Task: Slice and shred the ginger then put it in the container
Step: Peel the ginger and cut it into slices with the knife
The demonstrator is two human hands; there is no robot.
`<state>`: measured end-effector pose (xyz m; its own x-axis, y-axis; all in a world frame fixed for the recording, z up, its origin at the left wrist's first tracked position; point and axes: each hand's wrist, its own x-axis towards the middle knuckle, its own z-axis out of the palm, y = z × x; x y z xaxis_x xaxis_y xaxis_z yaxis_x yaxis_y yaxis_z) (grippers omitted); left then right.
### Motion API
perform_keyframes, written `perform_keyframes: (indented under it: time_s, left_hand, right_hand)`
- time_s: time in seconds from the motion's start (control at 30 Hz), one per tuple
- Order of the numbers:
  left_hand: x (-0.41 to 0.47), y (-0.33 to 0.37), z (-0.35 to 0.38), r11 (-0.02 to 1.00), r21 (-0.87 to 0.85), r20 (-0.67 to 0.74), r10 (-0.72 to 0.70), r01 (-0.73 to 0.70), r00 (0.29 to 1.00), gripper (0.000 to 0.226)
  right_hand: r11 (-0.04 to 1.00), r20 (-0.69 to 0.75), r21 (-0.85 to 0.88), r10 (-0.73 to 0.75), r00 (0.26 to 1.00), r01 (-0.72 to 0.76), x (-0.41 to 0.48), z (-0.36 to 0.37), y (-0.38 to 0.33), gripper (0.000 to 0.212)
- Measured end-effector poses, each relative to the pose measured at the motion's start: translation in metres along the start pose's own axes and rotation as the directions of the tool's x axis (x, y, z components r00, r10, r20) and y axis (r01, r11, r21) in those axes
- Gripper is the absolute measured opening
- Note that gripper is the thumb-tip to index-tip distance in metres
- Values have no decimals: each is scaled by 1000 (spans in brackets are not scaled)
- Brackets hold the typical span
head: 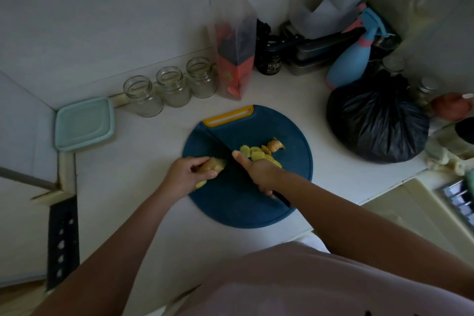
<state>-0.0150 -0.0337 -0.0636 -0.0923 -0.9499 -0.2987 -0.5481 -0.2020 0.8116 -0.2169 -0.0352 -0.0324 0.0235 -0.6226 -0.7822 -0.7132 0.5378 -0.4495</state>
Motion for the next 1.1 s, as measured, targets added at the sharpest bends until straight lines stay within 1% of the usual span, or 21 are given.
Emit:
perform_keyframes:
  time_s: [0.07, 0.13, 0.2, 0.27, 0.4, 0.43, 0.5, 0.67, 0.73, 0.8, 0.87, 0.97, 1.03, 1.1]
  left_hand:
    - [-4, -1, 3, 999, 15, -8, 33, -33, 999, 54]
    - [-7, -2, 5, 998, 15, -10, 54, -54, 998, 54]
    - [-7, -3, 4, 998, 17, -11, 65, -65, 998, 54]
    - [-7, -4, 4, 997, 37, -15, 75, -75, 997, 55]
    - [-6, -2, 3, 992, 61, -33, 114, -111, 993, 53]
    - [-5, -1, 3, 991, 57, -38, 121, -119, 992, 53]
    - [-3, 1, 3, 987, 71, -39, 145, -142, 989, 52]
    - [-4, 1, 9, 963, 158, 18, 216, -216, 976, 54]
    - [-5, 0, 9, 961, 164, 23, 222, -223, 975, 53]
    - [-6, -2, 9, 963, 154, -3, 223, -220, 975, 51]
    - [-7, -3, 10, 968, 135, -37, 216, -210, 976, 49]
    - [-8, -4, 12, 976, 104, -71, 201, -193, 977, 43]
    - [-8, -5, 13, 980, 80, -86, 189, -183, 978, 41]
    - [-7, -5, 13, 982, 73, -91, 183, -177, 979, 41]
  right_hand:
    - [989, 42, 147, -4, 999, -3, 1, -7, 4, 85]
    - [972, 111, 231, 9, 994, -34, 0, -10, 7, 79]
    - [932, 209, 345, 35, 977, -107, -4, -11, 11, 75]
    - [881, 289, 447, 21, 957, -154, -7, -12, 17, 73]
    - [751, 344, 626, -25, 939, -209, -7, -21, 30, 70]
    - [728, 350, 649, -27, 936, -222, -8, -23, 32, 70]
    - [714, 353, 661, -24, 935, -232, -8, -25, 34, 71]
    - [740, 347, 643, -53, 936, -196, -15, -28, 26, 69]
    - [771, 320, 619, -74, 944, -149, -19, -31, 22, 66]
    - [815, 267, 573, -87, 960, -86, -23, -34, 18, 62]
    - [874, 174, 486, -111, 978, 13, -25, -36, 14, 58]
    - [950, 13, 266, -172, 985, 163, -28, -39, 11, 55]
    - [968, -48, 127, -211, 976, 215, -29, -40, 11, 55]
    - [971, -67, 27, -236, 969, 238, -30, -38, 13, 54]
